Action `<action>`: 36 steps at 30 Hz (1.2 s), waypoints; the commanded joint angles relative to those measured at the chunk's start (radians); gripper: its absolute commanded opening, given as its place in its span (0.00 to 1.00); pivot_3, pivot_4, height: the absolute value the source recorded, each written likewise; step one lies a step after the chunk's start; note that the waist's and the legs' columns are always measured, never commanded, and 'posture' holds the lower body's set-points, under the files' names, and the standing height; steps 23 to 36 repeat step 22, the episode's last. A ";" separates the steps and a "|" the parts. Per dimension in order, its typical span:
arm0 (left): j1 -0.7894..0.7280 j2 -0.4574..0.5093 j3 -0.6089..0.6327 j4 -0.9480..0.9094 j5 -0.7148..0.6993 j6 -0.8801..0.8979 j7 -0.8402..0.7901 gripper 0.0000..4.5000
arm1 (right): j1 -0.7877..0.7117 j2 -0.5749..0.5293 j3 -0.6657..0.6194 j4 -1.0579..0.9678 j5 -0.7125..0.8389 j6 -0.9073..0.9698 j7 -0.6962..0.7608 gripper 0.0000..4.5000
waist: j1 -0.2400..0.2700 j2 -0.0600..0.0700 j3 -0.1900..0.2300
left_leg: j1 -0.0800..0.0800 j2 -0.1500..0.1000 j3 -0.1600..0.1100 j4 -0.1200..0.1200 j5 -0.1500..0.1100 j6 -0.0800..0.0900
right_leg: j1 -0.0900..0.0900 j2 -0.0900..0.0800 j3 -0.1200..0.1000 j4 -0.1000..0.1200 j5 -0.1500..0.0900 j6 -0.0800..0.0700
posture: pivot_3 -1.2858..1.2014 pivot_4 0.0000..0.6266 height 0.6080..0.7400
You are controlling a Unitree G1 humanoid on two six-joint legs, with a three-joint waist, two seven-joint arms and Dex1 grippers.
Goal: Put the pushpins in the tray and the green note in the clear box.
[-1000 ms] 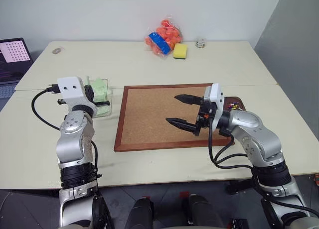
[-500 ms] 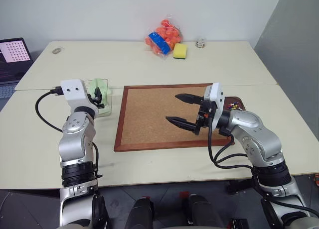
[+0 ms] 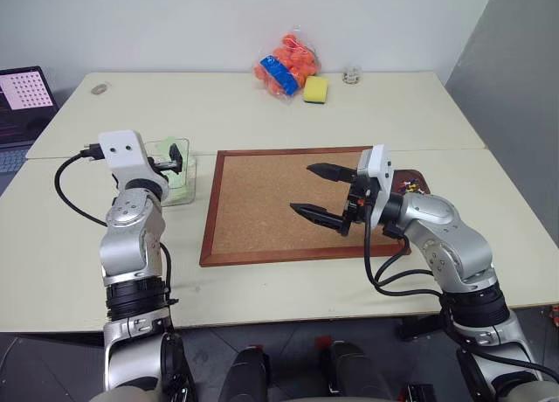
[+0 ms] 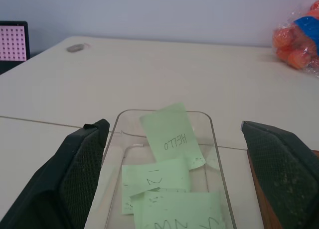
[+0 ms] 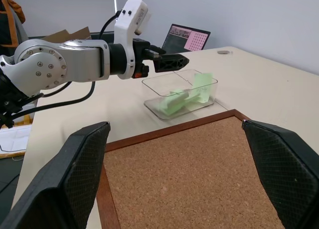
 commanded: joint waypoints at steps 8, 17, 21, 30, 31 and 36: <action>0.021 0.039 -0.069 -0.068 -0.008 -0.045 -0.097 1.00 | -0.007 -0.008 -0.029 -0.026 -0.003 -0.029 -0.013 1.00 | 0.000 0.000 0.000 | 0.000 0.000 0.000 0.000 0.000 0.000 | 0.000 0.000 0.000 0.000 0.000 0.000 | 0.52 0.24 1.00; 0.227 -0.023 -0.184 -0.336 -0.059 -0.053 -0.207 1.00 | 0.119 0.052 -0.125 -0.033 -0.223 -0.022 -0.426 1.00 | 0.001 -0.001 0.000 | 0.000 0.000 0.001 -0.001 0.000 0.000 | 0.000 -0.003 0.001 0.000 0.000 0.000 | 0.52 0.24 1.00; 0.334 -0.080 -0.174 -0.386 -0.052 -0.065 -0.165 1.00 | 0.208 0.088 -0.137 -0.075 -0.290 -0.011 -0.544 1.00 | 0.001 -0.001 0.000 | 0.000 -0.001 0.002 -0.001 0.000 0.000 | -0.001 -0.003 0.002 0.000 0.000 0.000 | 0.52 0.24 1.00; 0.355 -0.090 -0.176 -0.392 -0.045 -0.073 -0.154 1.00 | 0.231 0.091 -0.126 -0.082 -0.304 -0.020 -0.554 1.00 | 0.001 -0.001 0.000 | 0.000 -0.001 0.002 -0.001 0.000 0.000 | -0.001 -0.003 0.002 0.000 0.000 0.000 | 0.52 0.24 1.00; 0.355 -0.090 -0.176 -0.392 -0.045 -0.073 -0.154 1.00 | 0.231 0.091 -0.126 -0.082 -0.304 -0.020 -0.554 1.00 | 0.001 -0.001 0.000 | 0.000 -0.001 0.002 -0.001 0.000 0.000 | -0.001 -0.003 0.002 0.000 0.000 0.000 | 0.52 0.24 1.00; 0.355 -0.090 -0.176 -0.392 -0.045 -0.073 -0.154 1.00 | 0.231 0.091 -0.126 -0.082 -0.304 -0.020 -0.554 1.00 | 0.001 -0.001 0.000 | 0.000 -0.001 0.002 -0.001 0.000 0.000 | -0.001 -0.003 0.002 0.000 0.000 0.000 | 0.52 0.24 1.00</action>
